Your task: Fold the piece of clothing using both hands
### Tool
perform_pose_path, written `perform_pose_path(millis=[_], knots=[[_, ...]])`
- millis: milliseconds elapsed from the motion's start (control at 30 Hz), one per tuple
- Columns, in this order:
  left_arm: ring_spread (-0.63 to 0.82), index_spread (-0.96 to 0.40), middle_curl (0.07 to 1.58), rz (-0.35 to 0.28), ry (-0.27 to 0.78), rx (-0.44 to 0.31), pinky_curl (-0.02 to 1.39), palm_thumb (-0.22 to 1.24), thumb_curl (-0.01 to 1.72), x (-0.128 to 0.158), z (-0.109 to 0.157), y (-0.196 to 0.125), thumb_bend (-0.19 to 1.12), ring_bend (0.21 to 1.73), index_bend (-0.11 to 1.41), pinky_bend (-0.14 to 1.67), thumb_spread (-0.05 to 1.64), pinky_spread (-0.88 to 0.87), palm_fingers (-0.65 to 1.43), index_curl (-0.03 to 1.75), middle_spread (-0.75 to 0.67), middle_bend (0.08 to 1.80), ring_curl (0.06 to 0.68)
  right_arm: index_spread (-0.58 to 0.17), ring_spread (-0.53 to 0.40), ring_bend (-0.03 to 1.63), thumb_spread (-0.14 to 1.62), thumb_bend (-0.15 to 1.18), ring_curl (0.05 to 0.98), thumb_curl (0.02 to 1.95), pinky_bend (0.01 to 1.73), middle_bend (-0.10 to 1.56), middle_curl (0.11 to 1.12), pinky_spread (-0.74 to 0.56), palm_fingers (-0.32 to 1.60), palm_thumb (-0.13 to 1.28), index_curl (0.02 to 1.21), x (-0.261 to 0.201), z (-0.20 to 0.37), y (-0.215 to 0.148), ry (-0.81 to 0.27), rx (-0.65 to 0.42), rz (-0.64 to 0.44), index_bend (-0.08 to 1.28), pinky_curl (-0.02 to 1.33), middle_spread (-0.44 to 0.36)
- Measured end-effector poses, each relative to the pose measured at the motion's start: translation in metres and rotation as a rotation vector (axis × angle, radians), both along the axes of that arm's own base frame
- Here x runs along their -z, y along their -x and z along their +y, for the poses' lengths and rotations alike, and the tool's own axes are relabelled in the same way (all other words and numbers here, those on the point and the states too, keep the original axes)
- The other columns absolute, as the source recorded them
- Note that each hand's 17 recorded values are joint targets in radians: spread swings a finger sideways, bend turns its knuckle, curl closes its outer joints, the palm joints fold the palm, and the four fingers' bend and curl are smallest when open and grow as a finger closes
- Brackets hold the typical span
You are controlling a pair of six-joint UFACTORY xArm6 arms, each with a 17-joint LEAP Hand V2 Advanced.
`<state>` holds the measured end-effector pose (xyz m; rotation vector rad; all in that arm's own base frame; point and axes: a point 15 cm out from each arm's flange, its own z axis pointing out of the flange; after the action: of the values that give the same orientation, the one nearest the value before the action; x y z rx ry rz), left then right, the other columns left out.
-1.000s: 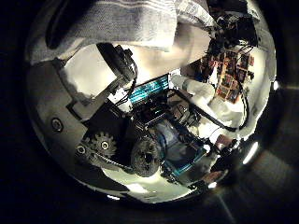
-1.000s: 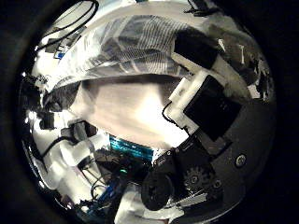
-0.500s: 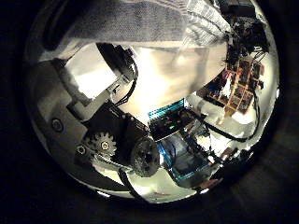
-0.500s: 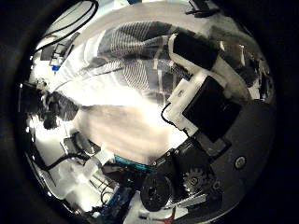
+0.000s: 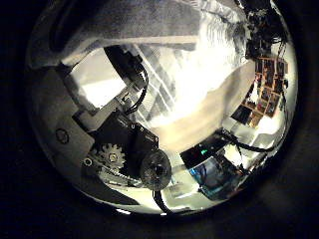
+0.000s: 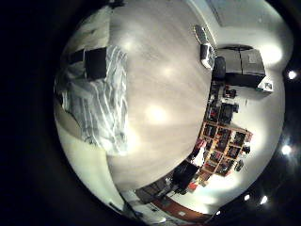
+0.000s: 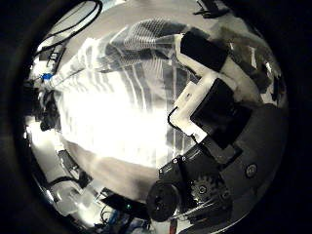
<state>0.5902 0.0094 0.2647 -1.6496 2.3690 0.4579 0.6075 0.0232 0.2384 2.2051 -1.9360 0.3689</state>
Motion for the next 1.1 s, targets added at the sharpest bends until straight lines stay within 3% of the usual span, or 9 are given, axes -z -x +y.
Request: perform_pose_path(millis=[67,133,200,267,400,567,667,867,1100], knots=[[-0.50,-0.59,1.10,0.001,0.000,-0.013,0.83,0.76,0.55,0.005,0.006,-0.002,-0.03,1.21,0.20,0.85,1.01,-0.67,0.77,1.45,-0.66,0.86,0.496,-0.304,-0.228,1.31,1.18,-0.03,0.719,0.56,1.17,1.15,0.77,-0.29,1.01,0.81,0.83,0.009,-0.006,-0.005,-0.003,0.013,-0.007,0.86,0.80,-0.158],[-0.46,-0.58,1.07,0.007,-0.001,-0.023,0.83,0.72,0.54,0.008,0.010,-0.001,-0.04,1.10,0.22,0.68,1.00,-0.58,0.38,1.40,-0.63,0.77,0.492,-0.319,-0.232,1.31,1.18,-0.02,0.707,0.55,1.16,1.10,0.75,-0.33,0.97,0.80,0.82,0.010,-0.010,-0.007,-0.004,0.020,-0.013,0.79,0.79,-0.171],[-0.39,-0.56,1.02,0.004,0.000,-0.035,0.82,0.69,0.52,0.009,0.013,-0.001,-0.04,1.04,0.22,0.57,1.01,-0.48,0.18,1.34,-0.56,0.63,0.467,-0.361,-0.259,1.33,1.17,-0.02,0.697,0.54,1.21,0.98,0.72,-0.43,0.59,0.78,0.75,0.008,-0.014,-0.012,-0.009,0.022,-0.033,0.44,0.77,-0.196],[-0.28,-0.51,0.96,-0.011,0.004,-0.052,0.79,0.64,0.51,0.008,0.017,-0.003,-0.04,0.99,0.19,0.48,1.02,-0.33,0.03,1.26,-0.45,0.47,0.438,-0.388,-0.270,1.29,1.18,-0.03,0.671,0.53,1.22,0.88,0.69,-0.45,0.42,0.76,0.69,0.007,-0.018,-0.017,-0.015,0.027,-0.053,0.32,0.75,-0.205],[-0.07,-0.38,0.83,-0.074,0.035,-0.079,0.73,0.57,0.47,-0.005,0.024,-0.013,-0.04,0.92,0.14,0.43,1.05,-0.04,-0.04,1.11,-0.20,0.27,0.382,-0.439,-0.202,1.10,1.20,-0.03,0.572,0.50,1.03,0.66,0.58,-0.20,0.08,0.68,0.57,0.003,-0.032,-0.024,-0.026,0.053,-0.084,0.28,0.71,-0.172],[0.19,-0.21,0.70,-0.169,0.126,-0.119,0.64,0.54,0.45,-0.040,0.024,-0.018,-0.03,0.80,0.16,0.37,1.07,0.28,-0.04,0.93,0.06,0.19,0.327,-0.437,-0.087,0.93,1.23,-0.02,0.473,0.45,0.95,0.54,0.50,0.11,0.06,0.62,0.51,-0.041,-0.060,-0.028,-0.042,0.095,-0.172,0.28,0.63,-0.125],[0.29,-0.13,0.64,-0.177,0.162,-0.121,0.59,0.54,0.44,-0.066,0.025,-0.006,-0.03,0.75,0.16,0.35,1.07,0.40,-0.02,0.84,0.15,0.17,0.302,-0.422,-0.049,0.90,1.25,-0.03,0.439,0.43,0.88,0.52,0.48,0.23,0.11,0.56,0.49,-0.074,-0.074,-0.024,-0.045,0.120,-0.218,0.27,0.59,-0.104],[0.39,-0.04,0.54,-0.129,0.236,-0.105,0.52,0.51,0.42,-0.098,0.009,0.029,-0.03,0.70,0.17,0.32,1.08,0.49,0.01,0.70,0.24,0.18,0.269,-0.410,-0.084,0.94,1.26,-0.02,0.415,0.39,0.82,0.54,0.46,0.30,0.28,0.50,0.45,-0.105,-0.105,0.006,-0.113,0.227,-0.205,0.22,0.53,-0.110],[0.44,0.00,0.47,0.040,0.359,-0.062,0.46,0.50,0.40,-0.064,-0.031,0.065,-0.02,0.65,0.17,0.30,1.10,0.53,0.03,0.59,0.27,0.18,0.247,-0.332,-0.111,0.95,1.23,-0.03,0.398,0.36,0.79,0.55,0.45,0.27,0.30,0.37,0.42,-0.074,-0.125,0.053,-0.249,0.369,-0.017,0.18,0.51,-0.090]])
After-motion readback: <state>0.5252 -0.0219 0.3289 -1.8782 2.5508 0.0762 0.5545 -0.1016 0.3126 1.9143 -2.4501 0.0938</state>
